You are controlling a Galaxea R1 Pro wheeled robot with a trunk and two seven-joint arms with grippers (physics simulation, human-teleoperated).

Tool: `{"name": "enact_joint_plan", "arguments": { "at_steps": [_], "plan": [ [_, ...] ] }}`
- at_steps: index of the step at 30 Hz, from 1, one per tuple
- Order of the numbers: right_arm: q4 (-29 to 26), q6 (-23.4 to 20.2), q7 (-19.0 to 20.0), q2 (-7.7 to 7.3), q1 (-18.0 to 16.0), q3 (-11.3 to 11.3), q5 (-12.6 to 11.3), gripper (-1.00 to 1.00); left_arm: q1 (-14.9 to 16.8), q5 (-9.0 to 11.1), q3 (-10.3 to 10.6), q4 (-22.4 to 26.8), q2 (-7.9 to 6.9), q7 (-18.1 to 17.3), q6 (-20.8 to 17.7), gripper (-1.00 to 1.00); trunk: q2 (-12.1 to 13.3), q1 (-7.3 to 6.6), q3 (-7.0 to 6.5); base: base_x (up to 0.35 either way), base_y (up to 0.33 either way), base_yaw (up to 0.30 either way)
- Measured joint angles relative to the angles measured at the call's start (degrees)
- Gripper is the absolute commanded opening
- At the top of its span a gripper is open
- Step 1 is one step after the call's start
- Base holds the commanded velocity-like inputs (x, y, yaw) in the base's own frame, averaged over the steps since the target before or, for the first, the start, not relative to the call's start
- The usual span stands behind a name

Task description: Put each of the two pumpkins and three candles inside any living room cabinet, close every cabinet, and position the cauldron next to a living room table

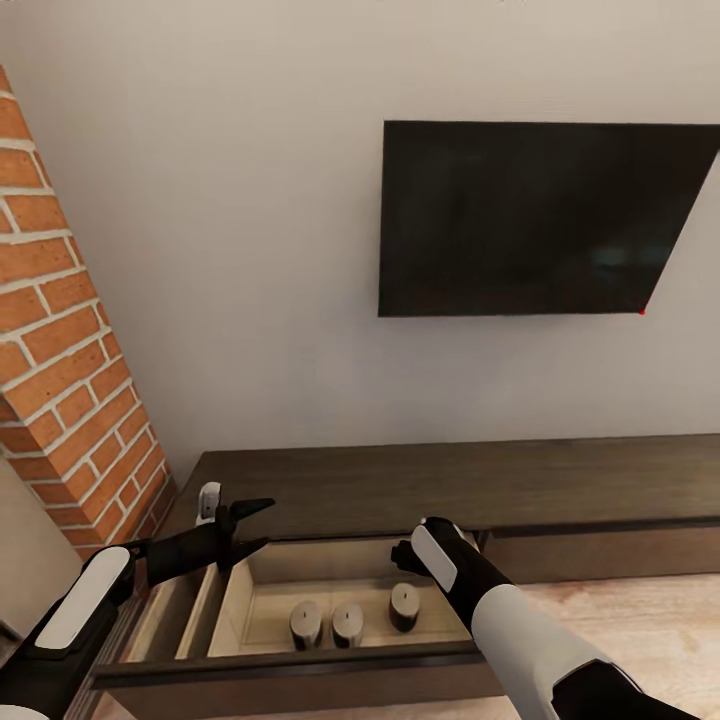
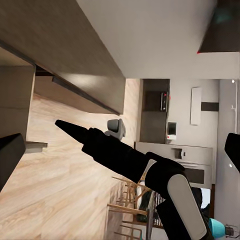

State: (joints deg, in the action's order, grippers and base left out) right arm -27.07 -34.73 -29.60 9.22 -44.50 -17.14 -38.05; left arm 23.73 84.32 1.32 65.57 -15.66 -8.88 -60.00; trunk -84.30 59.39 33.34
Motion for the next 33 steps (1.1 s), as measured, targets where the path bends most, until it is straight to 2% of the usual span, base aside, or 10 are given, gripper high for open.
{"name": "enact_joint_plan", "arguments": {
  "at_steps": [18,33],
  "plan": [
    [0.0,0.0,0.0,0.00,0.0,0.0,0.0,1.00,0.0,0.0,0.0,0.0,0.01,0.0,0.0,1.00,7.2,-3.95,-3.23,-0.015,0.001,0.000],
    [0.0,0.0,0.0,0.00,0.0,-0.1,0.0,1.00,0.0,0.0,0.1,0.0,0.01,0.0,0.0,1.00,13.2,-7.25,-5.93,-0.280,0.084,0.000]
  ]
}}
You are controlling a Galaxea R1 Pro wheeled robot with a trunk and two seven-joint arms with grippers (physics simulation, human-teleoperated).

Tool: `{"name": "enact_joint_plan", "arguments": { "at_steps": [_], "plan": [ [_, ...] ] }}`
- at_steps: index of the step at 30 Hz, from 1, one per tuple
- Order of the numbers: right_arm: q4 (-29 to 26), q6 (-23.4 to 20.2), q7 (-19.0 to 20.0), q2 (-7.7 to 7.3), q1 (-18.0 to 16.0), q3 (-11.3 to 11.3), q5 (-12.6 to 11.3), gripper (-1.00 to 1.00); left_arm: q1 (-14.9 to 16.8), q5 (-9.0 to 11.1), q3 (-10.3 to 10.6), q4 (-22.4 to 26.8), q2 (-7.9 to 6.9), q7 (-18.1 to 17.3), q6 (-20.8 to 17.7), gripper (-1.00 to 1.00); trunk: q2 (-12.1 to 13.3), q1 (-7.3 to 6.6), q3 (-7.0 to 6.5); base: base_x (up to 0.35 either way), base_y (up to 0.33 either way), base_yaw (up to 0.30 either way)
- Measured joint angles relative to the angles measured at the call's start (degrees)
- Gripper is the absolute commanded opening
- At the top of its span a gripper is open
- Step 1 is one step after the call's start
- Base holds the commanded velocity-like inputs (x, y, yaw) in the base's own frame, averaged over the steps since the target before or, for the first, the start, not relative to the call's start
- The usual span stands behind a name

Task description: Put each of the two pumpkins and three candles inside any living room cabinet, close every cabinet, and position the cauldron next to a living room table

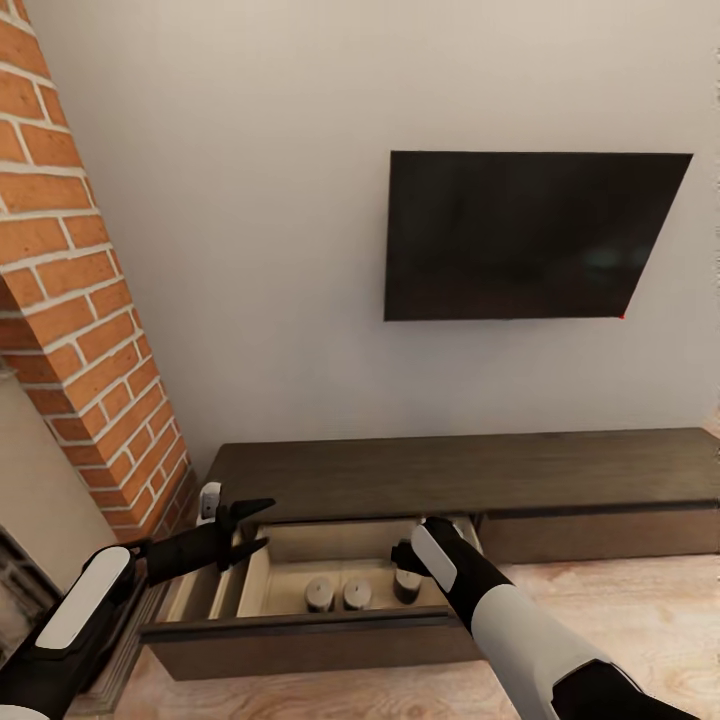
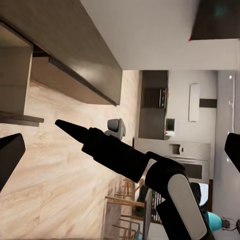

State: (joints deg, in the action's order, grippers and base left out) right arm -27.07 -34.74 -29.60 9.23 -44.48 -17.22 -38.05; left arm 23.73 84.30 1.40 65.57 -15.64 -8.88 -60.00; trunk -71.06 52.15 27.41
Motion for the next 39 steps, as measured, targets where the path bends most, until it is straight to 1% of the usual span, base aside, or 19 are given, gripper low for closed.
{"name": "enact_joint_plan", "arguments": {
  "at_steps": [2,29,39],
  "plan": [
    [0.0,0.0,0.0,0.00,0.0,0.0,0.0,1.00,0.0,0.0,0.0,0.0,0.00,0.0,0.0,1.00,0.4,-0.23,-0.18,-0.300,0.086,0.000],
    [0.0,0.0,0.0,0.09,0.0,0.0,0.0,1.00,0.0,0.0,0.0,0.0,0.00,0.0,0.0,1.00,0.4,-0.23,-0.18,-0.266,0.008,0.000],
    [0.0,0.0,0.0,0.09,0.0,0.0,0.0,1.00,0.0,0.0,0.0,0.0,0.00,0.0,0.0,1.00,-3.6,1.96,1.61,-0.217,0.000,0.000]
  ]
}}
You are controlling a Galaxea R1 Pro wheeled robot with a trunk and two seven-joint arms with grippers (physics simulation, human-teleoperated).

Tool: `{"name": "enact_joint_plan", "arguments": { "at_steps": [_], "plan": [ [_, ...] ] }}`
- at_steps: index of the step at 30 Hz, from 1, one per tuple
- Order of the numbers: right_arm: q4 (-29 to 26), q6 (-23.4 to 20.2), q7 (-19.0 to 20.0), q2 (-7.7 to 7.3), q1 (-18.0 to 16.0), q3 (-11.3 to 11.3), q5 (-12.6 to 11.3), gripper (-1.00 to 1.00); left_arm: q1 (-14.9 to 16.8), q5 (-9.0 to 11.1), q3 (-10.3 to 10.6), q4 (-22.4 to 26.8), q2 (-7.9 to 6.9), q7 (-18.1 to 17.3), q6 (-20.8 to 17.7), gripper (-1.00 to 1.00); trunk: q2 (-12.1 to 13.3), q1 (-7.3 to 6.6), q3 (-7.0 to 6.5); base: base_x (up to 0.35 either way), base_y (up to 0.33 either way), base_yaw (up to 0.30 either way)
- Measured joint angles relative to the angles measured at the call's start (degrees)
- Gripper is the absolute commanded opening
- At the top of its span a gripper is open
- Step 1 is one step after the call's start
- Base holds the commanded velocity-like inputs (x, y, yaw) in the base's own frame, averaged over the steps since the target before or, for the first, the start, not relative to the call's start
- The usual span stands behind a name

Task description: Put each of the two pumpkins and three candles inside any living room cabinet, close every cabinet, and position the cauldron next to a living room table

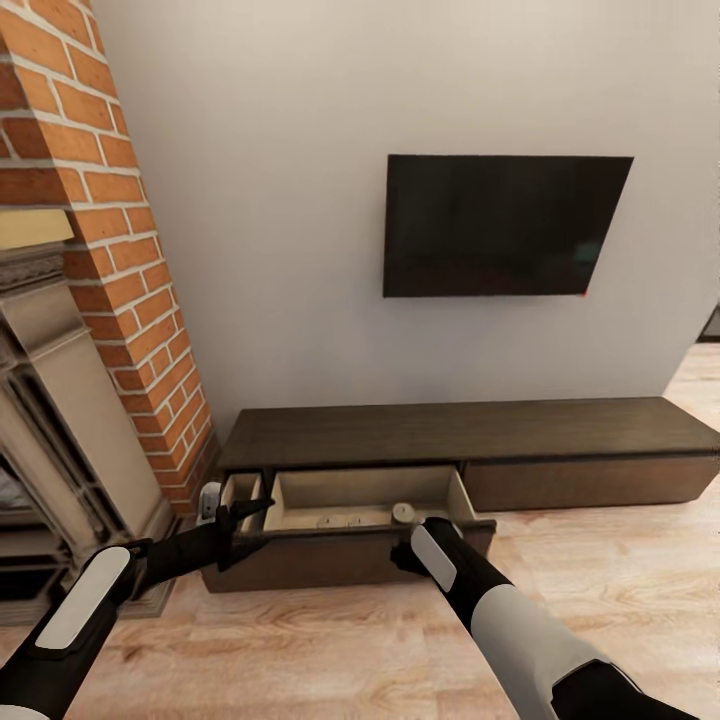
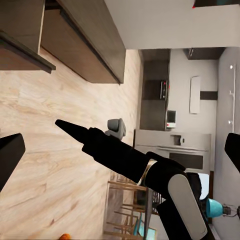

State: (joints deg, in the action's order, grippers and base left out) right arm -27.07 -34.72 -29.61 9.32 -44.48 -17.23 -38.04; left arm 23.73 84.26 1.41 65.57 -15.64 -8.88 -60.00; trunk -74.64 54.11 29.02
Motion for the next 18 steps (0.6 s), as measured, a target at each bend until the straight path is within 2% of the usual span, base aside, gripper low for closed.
{"name": "enact_joint_plan", "arguments": {
  "at_steps": [7,16,18],
  "plan": [
    [0.0,0.0,0.0,0.00,0.0,0.0,0.0,1.00,0.0,-0.1,0.0,-0.2,0.06,0.0,0.0,1.00,-2.8,1.54,1.26,-0.139,0.000,0.000],
    [0.0,0.0,0.0,-0.13,0.0,0.1,0.0,1.00,0.0,-0.1,0.1,-0.4,0.09,0.1,0.1,1.00,-2.8,1.54,1.26,-0.009,0.000,0.000],
    [0.0,0.0,0.0,-0.16,0.0,0.2,0.0,1.00,0.0,-0.1,0.1,-0.4,0.09,0.1,0.1,1.00,-3.6,1.98,1.62,0.000,0.000,0.000]
  ]
}}
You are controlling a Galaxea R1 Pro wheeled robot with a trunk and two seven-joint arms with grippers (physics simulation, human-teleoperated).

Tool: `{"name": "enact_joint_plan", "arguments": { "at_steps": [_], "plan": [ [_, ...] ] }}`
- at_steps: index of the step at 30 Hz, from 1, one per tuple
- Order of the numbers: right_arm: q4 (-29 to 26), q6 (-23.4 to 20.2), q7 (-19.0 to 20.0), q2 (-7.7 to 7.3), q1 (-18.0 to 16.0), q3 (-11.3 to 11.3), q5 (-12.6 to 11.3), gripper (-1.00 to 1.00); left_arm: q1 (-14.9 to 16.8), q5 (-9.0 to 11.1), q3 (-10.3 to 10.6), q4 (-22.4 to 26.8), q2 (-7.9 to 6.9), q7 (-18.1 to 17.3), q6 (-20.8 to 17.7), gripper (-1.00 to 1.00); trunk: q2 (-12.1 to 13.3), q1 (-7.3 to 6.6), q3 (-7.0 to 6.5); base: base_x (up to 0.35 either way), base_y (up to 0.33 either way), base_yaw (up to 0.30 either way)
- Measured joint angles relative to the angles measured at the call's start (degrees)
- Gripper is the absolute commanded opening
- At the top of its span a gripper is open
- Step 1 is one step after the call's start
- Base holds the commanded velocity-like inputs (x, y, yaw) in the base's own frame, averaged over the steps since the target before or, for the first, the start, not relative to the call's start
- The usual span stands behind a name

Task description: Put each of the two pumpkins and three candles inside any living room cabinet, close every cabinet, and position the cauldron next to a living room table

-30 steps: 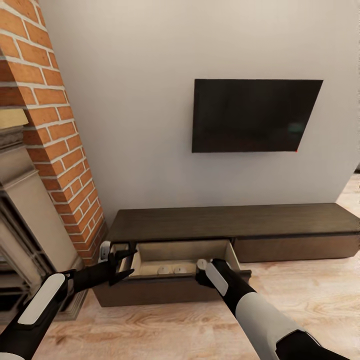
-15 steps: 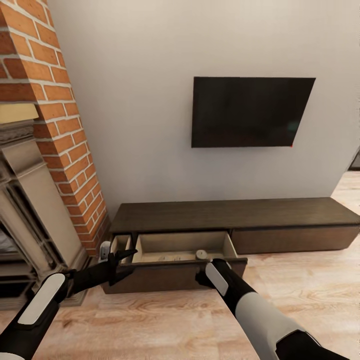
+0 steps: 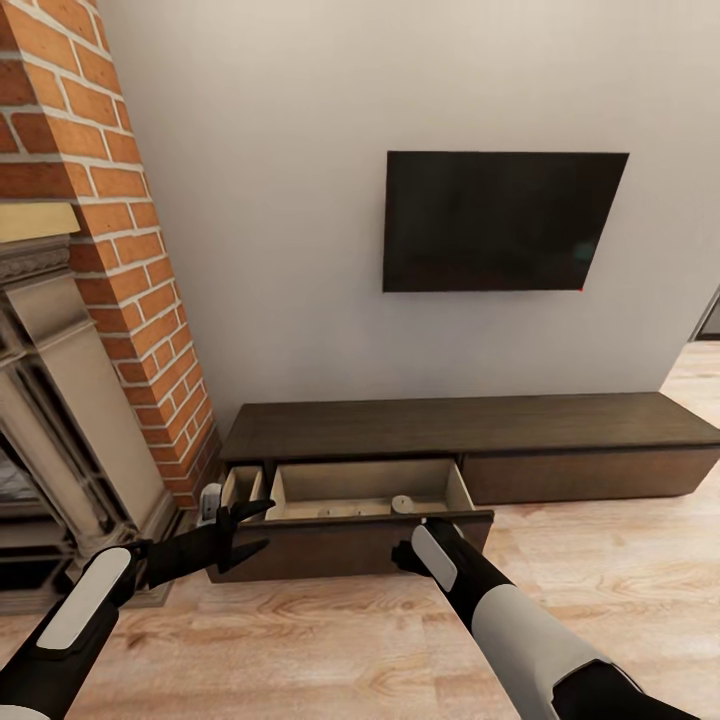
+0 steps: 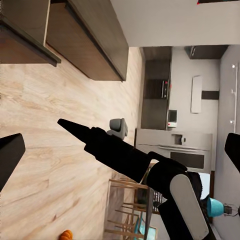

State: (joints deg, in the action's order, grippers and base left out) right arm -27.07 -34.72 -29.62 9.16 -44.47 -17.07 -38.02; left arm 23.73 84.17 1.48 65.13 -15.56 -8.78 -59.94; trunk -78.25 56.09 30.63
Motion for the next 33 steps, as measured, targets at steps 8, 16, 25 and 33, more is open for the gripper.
{"name": "enact_joint_plan", "arguments": {
  "at_steps": [8,16,25,33],
  "plan": [
    [0.0,0.0,0.1,-0.03,0.0,0.1,0.0,1.00,0.0,-0.1,0.0,-0.1,0.06,0.2,0.1,1.00,-3.2,1.76,1.44,0.000,0.000,0.000],
    [0.0,-0.2,1.3,-0.34,-0.1,0.2,-0.5,1.00,0.0,-0.6,0.0,-0.1,0.08,0.5,0.3,1.00,-4.0,2.20,1.80,0.000,0.000,0.000],
    [0.0,-0.2,4.3,-0.37,-0.1,0.2,-0.2,1.00,0.0,-1.1,-0.1,-2.8,0.44,5.3,0.8,1.00,-5.6,3.08,2.51,0.000,0.000,0.000],
    [0.0,-0.1,4.4,-0.32,0.0,0.2,-0.1,1.00,0.0,-9.7,-0.3,-9.0,1.69,9.7,3.8,1.00,-8.8,4.83,3.95,0.000,0.000,0.000]
  ]
}}
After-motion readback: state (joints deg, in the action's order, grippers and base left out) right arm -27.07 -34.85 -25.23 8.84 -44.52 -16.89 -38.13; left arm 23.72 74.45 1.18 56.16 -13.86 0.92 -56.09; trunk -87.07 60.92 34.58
